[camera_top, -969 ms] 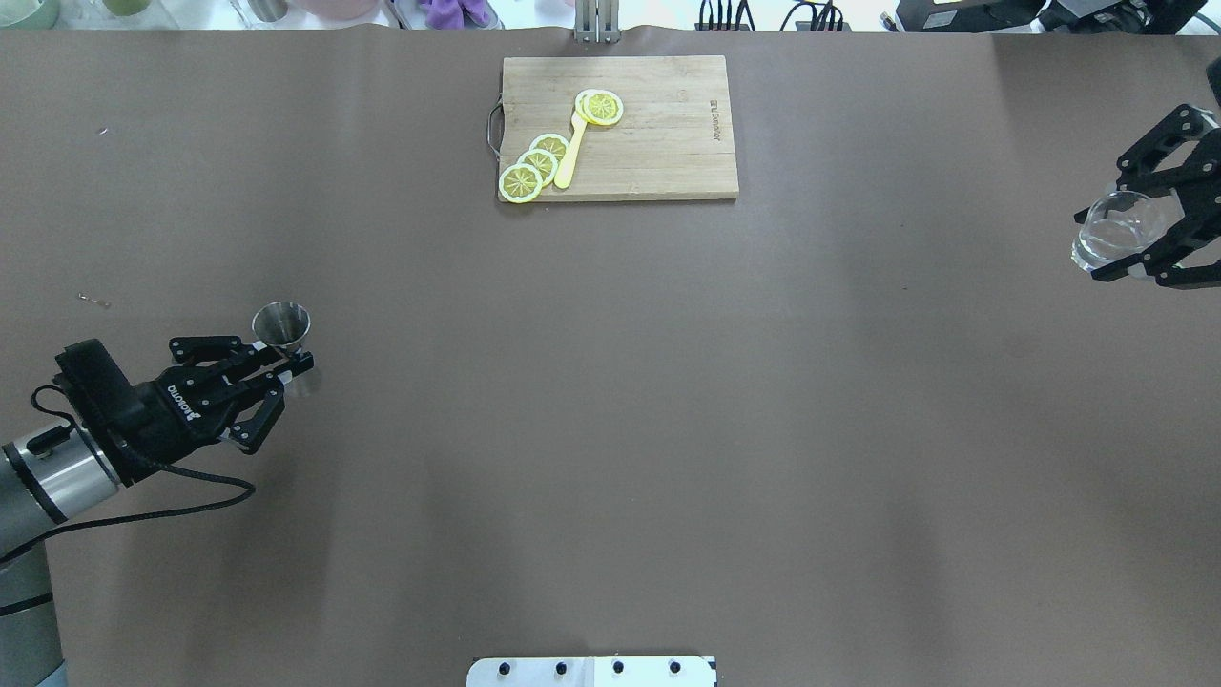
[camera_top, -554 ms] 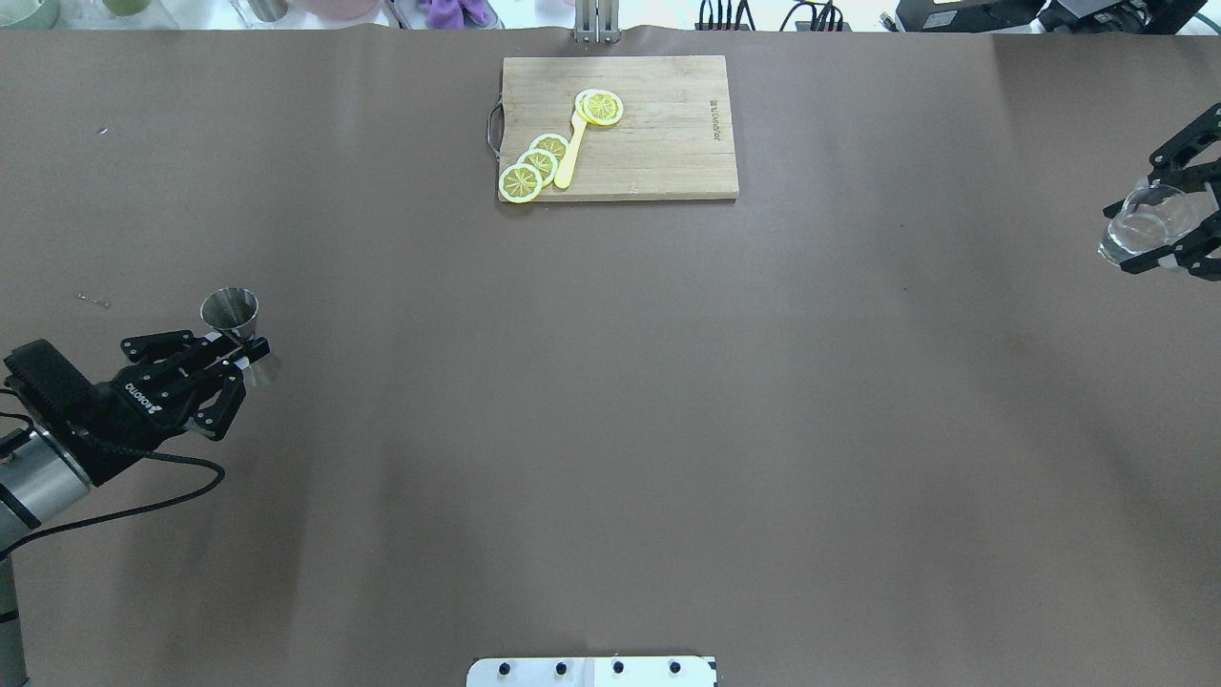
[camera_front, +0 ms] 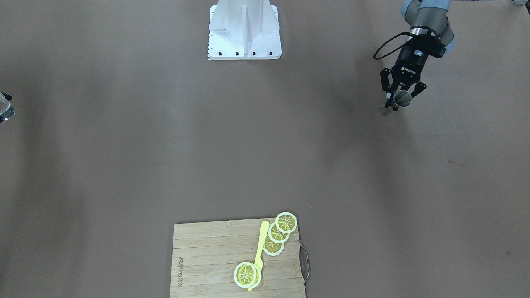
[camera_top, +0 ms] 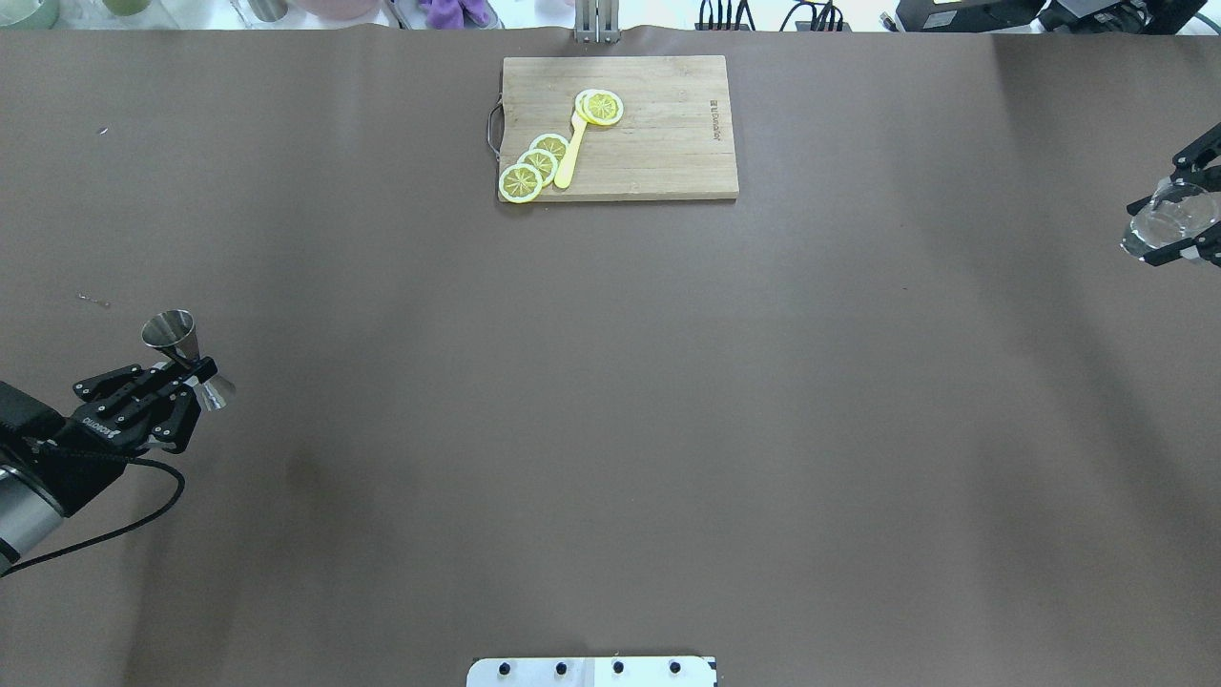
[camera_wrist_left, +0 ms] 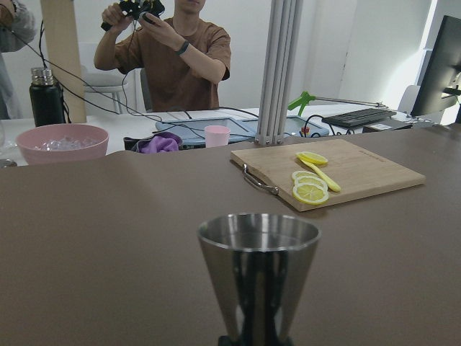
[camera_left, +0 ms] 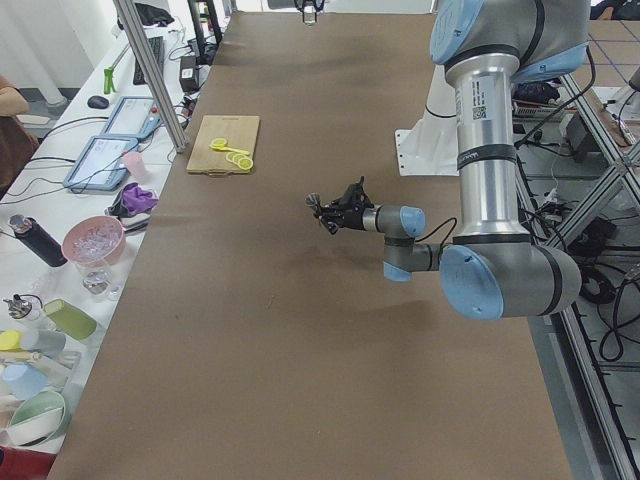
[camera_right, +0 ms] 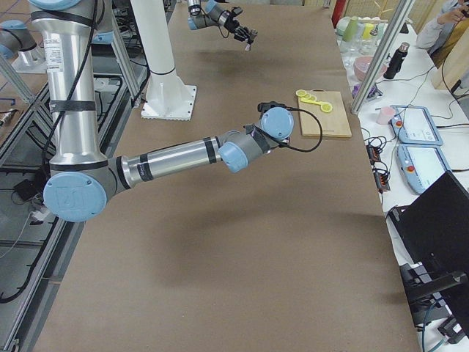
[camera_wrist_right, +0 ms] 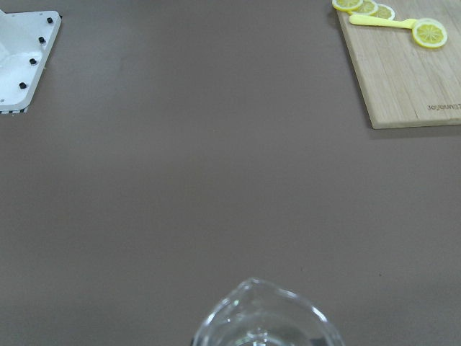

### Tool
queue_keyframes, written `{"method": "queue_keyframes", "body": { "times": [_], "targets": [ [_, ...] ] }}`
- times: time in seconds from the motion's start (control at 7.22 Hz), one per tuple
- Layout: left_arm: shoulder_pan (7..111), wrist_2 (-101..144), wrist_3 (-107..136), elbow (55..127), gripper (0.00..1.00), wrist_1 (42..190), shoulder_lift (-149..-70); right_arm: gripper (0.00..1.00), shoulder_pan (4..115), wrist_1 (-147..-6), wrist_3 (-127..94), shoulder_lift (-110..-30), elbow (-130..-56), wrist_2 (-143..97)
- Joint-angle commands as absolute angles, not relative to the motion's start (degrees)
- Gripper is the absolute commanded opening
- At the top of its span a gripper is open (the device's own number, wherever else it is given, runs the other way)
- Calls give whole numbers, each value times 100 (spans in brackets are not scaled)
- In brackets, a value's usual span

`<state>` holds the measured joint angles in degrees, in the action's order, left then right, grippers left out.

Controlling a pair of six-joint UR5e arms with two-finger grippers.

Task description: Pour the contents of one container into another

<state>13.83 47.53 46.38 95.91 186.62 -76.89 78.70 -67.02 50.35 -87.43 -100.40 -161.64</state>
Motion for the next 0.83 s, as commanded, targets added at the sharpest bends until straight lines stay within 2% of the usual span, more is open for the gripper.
{"method": "queue_keyframes", "body": {
  "times": [0.0, 0.69],
  "targets": [
    [1318, 4500, 4843, 9554, 0, 18458, -7734, 0, 7875, -6653, 4521, -8518, -9826, -15893],
    [1353, 4386, 4546, 9369, 0, 18229, -8488, 0, 7823, -6653, 2843, -7920, -9957, -15092]
  ]
}}
